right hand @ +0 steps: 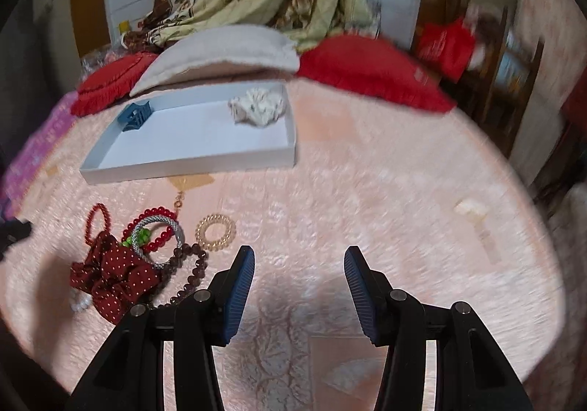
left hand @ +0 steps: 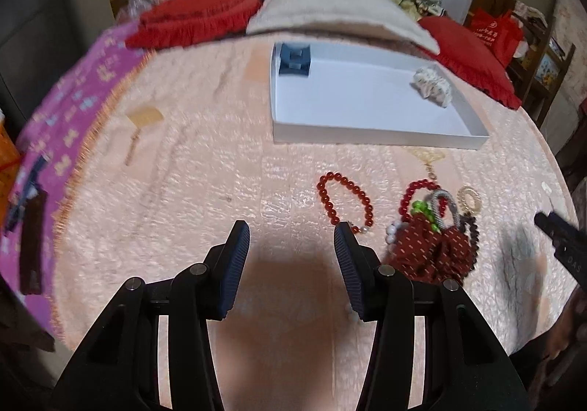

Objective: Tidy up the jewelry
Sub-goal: 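Move both tools back toward the remaining jewelry, then grasp the red bead bracelet with the left tool while the right tool grasps the gold coil tie, then place the red bracelet and gold coil tie into the tray, opening both tools, then grasp the red polka-dot scrunchie with the left tool while the right tool grasps the dark bead bracelet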

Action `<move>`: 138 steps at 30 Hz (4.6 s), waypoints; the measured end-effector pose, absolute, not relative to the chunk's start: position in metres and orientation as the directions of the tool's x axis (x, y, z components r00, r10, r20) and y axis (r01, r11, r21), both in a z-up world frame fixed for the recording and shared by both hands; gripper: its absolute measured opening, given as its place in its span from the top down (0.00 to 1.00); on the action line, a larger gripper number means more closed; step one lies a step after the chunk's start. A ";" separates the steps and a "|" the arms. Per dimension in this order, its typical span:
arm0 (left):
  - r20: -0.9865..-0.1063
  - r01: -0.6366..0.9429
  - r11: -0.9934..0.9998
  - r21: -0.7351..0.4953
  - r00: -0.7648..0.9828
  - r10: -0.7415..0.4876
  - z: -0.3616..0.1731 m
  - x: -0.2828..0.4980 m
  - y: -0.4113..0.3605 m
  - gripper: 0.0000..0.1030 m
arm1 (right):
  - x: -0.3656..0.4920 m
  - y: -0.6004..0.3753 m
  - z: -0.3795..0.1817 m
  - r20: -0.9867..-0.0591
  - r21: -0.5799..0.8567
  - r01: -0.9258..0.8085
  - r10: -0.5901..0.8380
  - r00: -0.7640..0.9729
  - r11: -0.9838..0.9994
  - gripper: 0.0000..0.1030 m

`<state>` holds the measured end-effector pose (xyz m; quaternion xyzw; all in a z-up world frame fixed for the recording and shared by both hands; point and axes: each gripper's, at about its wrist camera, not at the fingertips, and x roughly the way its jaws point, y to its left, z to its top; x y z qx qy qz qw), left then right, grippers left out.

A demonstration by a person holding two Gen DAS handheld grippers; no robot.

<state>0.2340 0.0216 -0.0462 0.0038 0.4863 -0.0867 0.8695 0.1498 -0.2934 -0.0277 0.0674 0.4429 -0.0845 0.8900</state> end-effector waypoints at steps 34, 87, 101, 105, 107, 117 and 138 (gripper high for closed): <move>-0.874 0.298 0.948 -0.114 0.424 -0.239 -0.101 0.303 -0.022 0.94 | 0.235 -0.238 -0.086 -0.827 0.038 -0.055 0.062 0.558 0.998 0.91; -0.883 0.229 0.965 -0.129 0.416 -0.217 -0.064 0.409 0.011 0.84 | 0.335 -0.319 -0.041 -0.807 0.150 0.152 0.032 0.590 0.977 0.65; -0.847 0.157 0.959 -0.237 0.449 -0.283 -0.046 0.321 0.065 0.69 | 0.329 -0.334 -0.063 -0.849 0.163 0.223 0.022 0.527 0.961 0.85; -0.846 0.165 0.952 -0.259 0.436 -0.306 -0.049 0.301 0.059 0.69 | 0.317 -0.319 -0.062 -0.846 0.111 0.193 -0.009 0.534 0.975 0.85; -0.848 0.190 0.945 -0.265 0.421 -0.322 -0.051 0.289 0.048 0.69 | 0.308 -0.317 -0.058 -0.835 0.109 0.197 -0.018 0.550 0.974 0.85; -0.838 0.347 0.875 -0.336 0.314 -0.447 -0.063 0.245 -0.015 0.69 | 0.214 -0.289 -0.038 -0.783 0.208 0.103 0.103 0.613 0.973 0.52; -0.866 0.381 0.879 -0.286 0.289 -0.407 -0.090 0.240 -0.060 0.91 | 0.184 -0.238 -0.086 -0.808 0.147 -0.029 0.136 0.574 0.989 0.62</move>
